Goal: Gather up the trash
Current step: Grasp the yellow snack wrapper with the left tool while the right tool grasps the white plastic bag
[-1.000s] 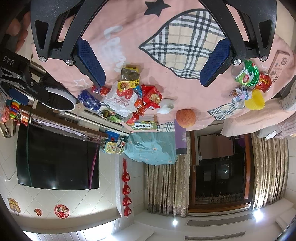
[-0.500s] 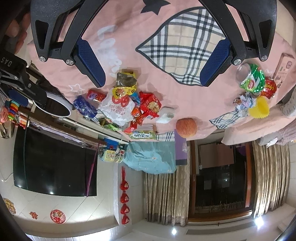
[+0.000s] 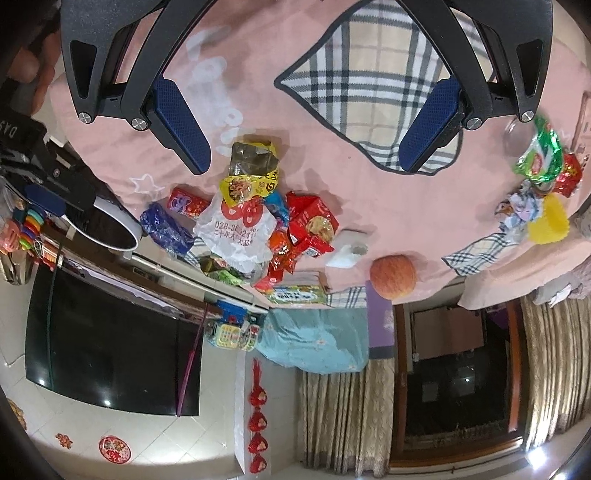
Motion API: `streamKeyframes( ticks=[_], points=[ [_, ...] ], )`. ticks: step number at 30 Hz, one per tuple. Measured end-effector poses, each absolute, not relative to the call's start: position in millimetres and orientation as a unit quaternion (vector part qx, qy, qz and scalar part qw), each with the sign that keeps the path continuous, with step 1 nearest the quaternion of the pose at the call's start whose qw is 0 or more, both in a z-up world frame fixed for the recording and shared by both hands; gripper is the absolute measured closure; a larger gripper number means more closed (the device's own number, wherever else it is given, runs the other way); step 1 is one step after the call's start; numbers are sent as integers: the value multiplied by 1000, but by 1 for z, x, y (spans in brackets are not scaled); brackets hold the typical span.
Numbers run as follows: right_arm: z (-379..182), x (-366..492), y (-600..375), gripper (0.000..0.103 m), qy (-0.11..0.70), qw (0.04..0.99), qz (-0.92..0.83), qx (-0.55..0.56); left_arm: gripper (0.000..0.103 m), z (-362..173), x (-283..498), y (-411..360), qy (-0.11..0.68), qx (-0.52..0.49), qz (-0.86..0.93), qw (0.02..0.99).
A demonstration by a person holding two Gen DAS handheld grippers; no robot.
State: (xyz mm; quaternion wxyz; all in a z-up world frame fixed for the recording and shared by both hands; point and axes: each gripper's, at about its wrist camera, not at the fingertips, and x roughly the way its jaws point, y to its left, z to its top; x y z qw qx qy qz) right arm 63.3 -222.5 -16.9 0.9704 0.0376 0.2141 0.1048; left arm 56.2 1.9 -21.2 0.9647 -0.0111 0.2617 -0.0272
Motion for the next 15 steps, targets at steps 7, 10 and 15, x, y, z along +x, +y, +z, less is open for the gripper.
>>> streamKeyframes(
  ticks=[7,10,15],
  points=[
    [-28,91,-224,1,247,960,117,59,15,-39,85,-1,307,-3,-45,951],
    [-33,103,-222,3,260,956,123,62,27,-48,100,-2,332,-5,-54,942],
    [-37,117,-220,6,273,951,126,65,43,-61,124,-9,365,1,-70,928]
  ],
)
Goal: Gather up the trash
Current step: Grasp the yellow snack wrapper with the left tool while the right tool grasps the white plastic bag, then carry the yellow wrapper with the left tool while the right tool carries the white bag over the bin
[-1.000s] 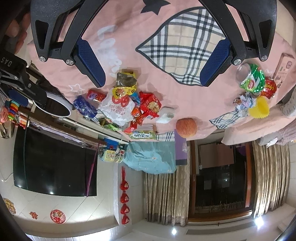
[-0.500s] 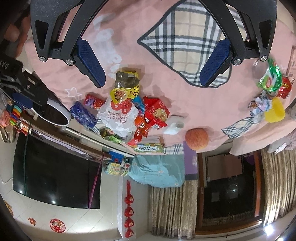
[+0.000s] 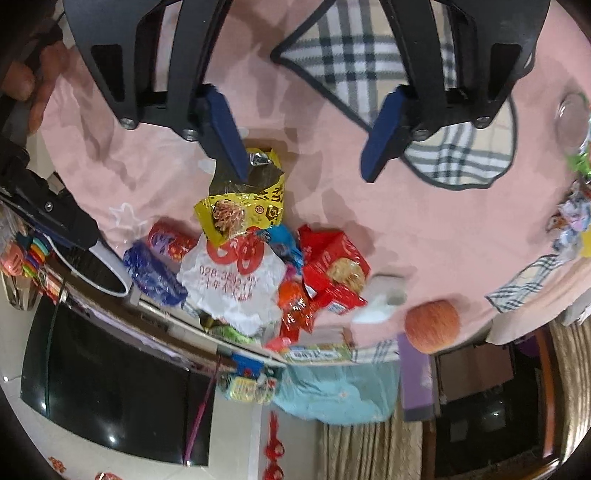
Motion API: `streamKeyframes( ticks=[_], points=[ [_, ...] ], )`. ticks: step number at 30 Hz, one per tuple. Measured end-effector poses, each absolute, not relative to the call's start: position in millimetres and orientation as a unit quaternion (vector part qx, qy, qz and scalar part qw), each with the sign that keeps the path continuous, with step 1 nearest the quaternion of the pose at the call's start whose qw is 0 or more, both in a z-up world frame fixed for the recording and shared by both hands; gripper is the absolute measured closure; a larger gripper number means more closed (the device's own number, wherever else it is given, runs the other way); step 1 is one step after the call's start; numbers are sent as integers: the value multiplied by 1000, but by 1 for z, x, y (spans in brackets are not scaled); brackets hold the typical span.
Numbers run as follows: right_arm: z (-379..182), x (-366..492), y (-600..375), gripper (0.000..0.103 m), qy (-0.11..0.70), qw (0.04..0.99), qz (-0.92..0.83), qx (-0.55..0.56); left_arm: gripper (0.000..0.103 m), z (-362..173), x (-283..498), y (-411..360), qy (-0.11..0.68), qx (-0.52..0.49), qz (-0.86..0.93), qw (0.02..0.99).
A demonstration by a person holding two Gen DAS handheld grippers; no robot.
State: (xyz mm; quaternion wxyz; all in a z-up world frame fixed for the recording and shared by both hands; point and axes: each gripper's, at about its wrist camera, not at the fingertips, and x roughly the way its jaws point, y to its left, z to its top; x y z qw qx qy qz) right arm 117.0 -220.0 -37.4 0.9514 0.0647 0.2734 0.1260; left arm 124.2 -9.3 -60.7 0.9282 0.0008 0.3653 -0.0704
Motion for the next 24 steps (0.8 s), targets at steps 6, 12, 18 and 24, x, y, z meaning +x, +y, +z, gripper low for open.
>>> streamKeyframes(
  ticks=[6,12,18,24],
  points=[
    [-44,134,-216,10,290,946,130,67,83,-73,144,-17,389,-5,-87,917],
    [-48,153,-204,21,308,938,145,66,102,-69,144,0,381,-39,-97,919],
    [-55,180,-179,32,339,919,184,76,102,-57,140,31,355,-63,-58,931],
    [-70,202,-153,37,381,896,211,81,102,-65,145,48,366,-75,-41,927]
  ],
)
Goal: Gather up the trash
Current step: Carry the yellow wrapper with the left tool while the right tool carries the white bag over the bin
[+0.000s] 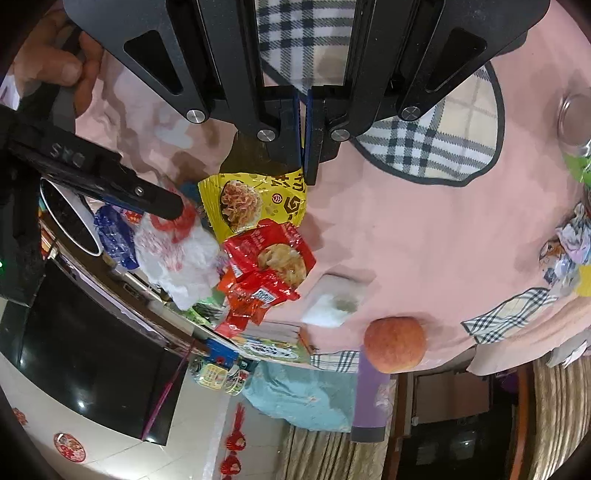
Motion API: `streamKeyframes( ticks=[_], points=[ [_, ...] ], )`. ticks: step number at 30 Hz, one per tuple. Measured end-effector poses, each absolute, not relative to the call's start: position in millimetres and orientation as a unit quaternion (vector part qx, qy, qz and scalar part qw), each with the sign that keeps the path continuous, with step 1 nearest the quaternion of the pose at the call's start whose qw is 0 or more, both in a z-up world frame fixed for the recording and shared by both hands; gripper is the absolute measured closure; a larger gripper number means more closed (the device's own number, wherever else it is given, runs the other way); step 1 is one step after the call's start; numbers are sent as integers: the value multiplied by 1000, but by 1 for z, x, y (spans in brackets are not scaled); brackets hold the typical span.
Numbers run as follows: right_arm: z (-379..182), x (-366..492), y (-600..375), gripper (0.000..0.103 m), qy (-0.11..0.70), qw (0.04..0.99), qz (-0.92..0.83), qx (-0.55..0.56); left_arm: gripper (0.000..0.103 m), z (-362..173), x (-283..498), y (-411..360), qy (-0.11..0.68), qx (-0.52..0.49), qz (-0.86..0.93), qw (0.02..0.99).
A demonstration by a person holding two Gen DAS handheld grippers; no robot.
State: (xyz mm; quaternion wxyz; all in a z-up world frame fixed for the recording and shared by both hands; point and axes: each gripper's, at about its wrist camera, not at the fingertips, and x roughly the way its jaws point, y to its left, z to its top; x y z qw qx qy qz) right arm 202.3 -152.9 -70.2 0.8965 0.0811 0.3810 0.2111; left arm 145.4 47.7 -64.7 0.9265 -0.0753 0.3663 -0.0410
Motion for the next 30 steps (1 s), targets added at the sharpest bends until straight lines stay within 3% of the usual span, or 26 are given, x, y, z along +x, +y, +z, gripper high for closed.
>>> streamKeyframes(
  ticks=[2,3,4,9,30],
  points=[
    [-72,206,-152,59,386,894,213,85,102,-63,144,47,364,-72,-41,928],
    [-73,207,-152,80,389,892,214,87,102,-63,144,46,363,-70,-40,928],
    [-74,207,-152,85,389,892,213,87,102,-61,142,46,360,-69,-41,929],
    [-66,195,-157,90,371,901,210,79,102,-53,136,41,352,-70,-45,932],
    [-35,120,-274,91,321,930,127,128,102,-25,132,-69,344,-20,-140,928]
  ],
)
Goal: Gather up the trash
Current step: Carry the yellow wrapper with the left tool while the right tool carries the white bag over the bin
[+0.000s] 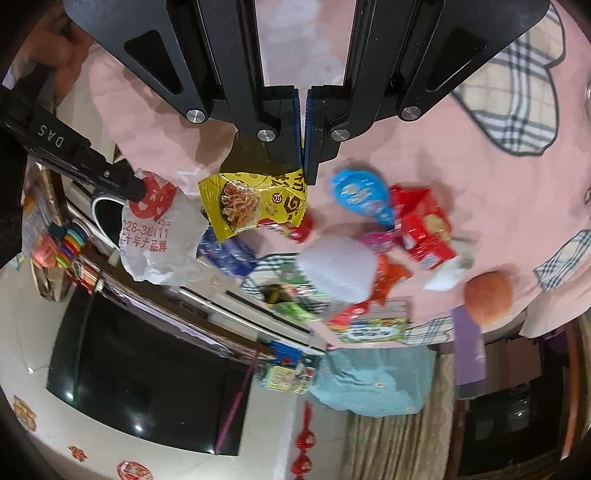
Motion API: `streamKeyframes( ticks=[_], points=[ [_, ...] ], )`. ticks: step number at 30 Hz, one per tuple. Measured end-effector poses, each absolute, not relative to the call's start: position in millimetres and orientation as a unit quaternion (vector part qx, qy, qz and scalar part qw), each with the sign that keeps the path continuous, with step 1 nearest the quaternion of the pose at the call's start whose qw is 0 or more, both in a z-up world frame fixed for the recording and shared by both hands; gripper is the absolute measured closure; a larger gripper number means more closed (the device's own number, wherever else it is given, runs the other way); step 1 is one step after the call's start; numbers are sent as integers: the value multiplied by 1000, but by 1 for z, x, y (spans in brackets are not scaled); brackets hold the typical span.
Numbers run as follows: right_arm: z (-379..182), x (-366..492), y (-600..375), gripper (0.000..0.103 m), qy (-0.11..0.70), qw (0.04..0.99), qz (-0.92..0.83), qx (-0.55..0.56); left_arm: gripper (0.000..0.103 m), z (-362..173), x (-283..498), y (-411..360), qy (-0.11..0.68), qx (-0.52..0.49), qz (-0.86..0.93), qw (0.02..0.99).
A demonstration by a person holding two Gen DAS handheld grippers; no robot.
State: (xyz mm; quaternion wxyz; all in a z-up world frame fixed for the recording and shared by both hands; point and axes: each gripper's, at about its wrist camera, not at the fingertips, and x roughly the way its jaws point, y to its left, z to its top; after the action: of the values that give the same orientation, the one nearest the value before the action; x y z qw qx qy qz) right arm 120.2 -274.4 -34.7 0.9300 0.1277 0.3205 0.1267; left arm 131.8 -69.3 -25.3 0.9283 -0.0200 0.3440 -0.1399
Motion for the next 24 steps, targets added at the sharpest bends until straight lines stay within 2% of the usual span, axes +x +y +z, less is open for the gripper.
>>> streamKeyframes(
  ticks=[24],
  points=[
    [-33,107,-373,91,303,940,32,154,102,-8,160,-193,335,45,-215,916]
  ],
)
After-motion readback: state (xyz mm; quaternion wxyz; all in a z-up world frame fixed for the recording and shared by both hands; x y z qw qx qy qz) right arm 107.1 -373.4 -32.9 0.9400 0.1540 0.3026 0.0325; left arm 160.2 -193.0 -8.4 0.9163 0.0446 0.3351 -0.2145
